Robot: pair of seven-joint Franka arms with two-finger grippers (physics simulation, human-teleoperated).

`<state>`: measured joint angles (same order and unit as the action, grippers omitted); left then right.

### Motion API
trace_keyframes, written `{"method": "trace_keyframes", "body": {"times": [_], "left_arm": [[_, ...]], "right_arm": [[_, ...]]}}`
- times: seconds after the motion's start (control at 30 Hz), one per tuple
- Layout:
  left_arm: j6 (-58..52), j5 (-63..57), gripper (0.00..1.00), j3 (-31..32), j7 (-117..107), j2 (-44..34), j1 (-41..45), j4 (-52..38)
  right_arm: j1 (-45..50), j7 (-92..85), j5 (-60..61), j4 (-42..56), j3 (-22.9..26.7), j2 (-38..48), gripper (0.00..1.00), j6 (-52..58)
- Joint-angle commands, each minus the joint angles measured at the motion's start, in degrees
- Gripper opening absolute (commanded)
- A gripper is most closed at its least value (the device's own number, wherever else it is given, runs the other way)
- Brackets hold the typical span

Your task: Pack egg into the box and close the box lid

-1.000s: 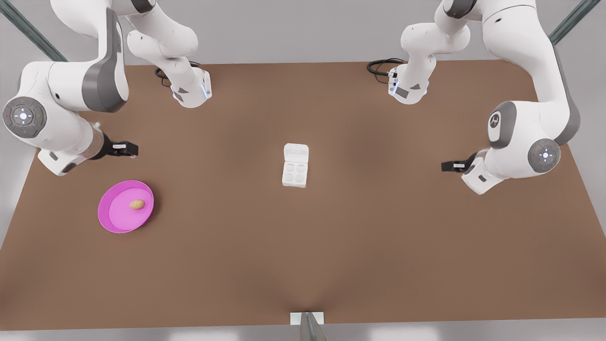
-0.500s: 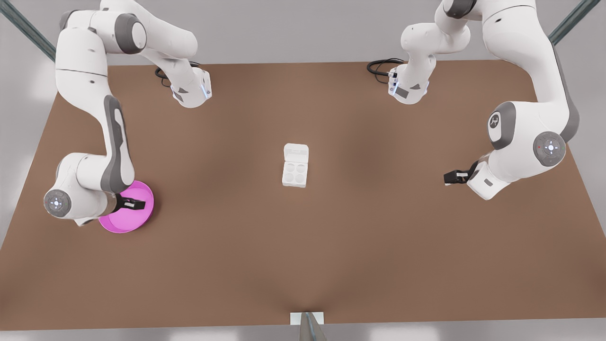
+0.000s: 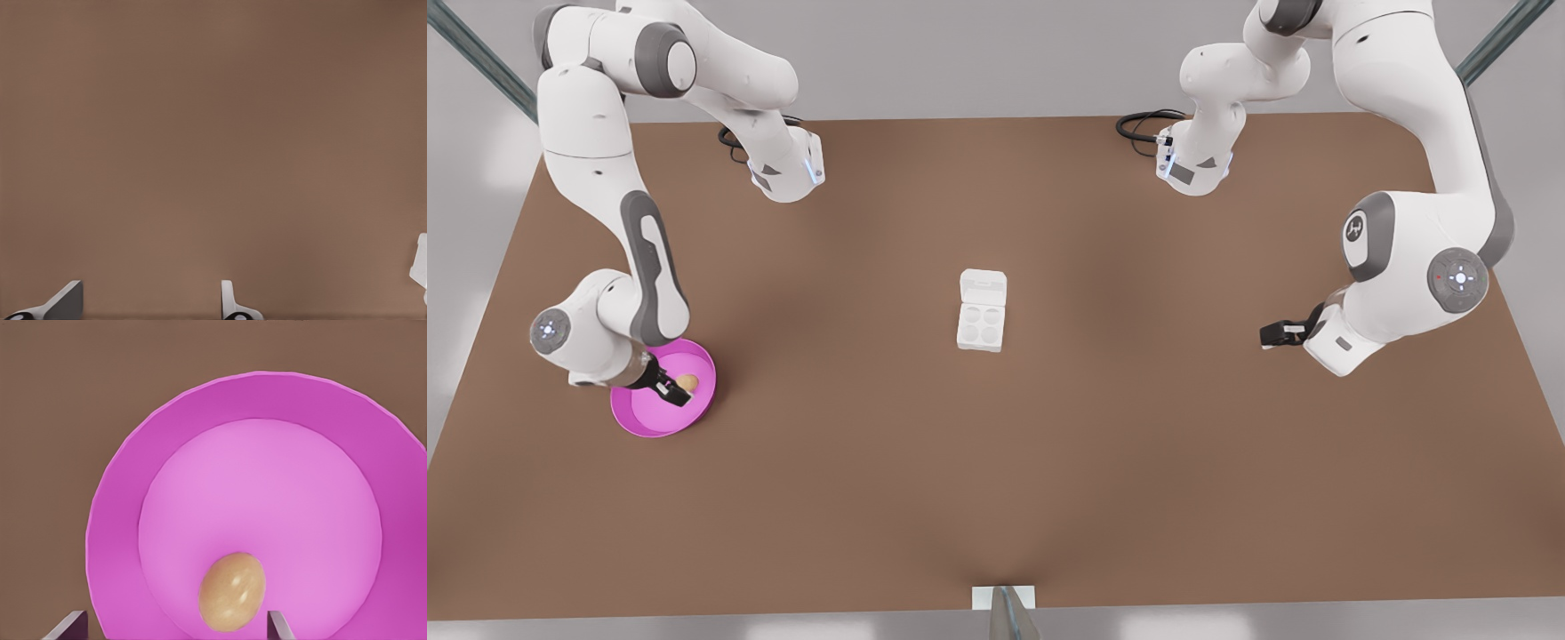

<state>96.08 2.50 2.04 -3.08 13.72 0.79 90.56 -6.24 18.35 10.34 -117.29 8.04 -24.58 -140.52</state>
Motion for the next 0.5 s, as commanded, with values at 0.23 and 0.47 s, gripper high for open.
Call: {"method": "trace_keyframes", "body": {"times": [0.23,0.47], "left_arm": [[-1.15,-0.13,1.00,0.07,-0.53,0.16,0.18,-0.03],[-1.15,-0.22,1.00,0.07,-0.53,0.78,0.26,-0.03]], "right_arm": [[0.18,16.46,0.38,-2.24,0.05,-2.23,1.00,-8.27],[-0.09,16.37,0.21,-2.51,0.05,-4.16,1.00,-8.27]]}}
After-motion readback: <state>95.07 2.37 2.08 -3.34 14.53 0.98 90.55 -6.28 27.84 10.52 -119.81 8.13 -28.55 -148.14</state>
